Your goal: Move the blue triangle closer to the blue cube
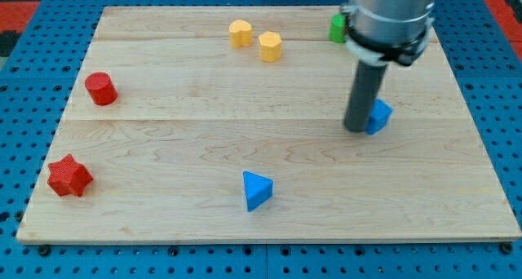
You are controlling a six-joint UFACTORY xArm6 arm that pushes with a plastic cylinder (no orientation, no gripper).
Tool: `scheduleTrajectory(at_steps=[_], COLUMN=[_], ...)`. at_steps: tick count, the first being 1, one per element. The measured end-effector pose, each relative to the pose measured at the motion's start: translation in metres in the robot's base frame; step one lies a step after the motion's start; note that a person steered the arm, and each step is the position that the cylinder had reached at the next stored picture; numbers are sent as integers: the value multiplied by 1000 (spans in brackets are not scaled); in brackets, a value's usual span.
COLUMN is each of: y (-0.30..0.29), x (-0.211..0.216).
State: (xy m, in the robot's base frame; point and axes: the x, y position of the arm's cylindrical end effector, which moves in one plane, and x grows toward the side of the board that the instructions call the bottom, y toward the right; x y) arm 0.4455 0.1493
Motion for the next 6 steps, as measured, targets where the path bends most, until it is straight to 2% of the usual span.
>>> scheduleTrajectory(at_steps=[1,2,3,4,5,6], y=[27,1,-41,-109,-147,-155], x=[49,169,173,136,115,157])
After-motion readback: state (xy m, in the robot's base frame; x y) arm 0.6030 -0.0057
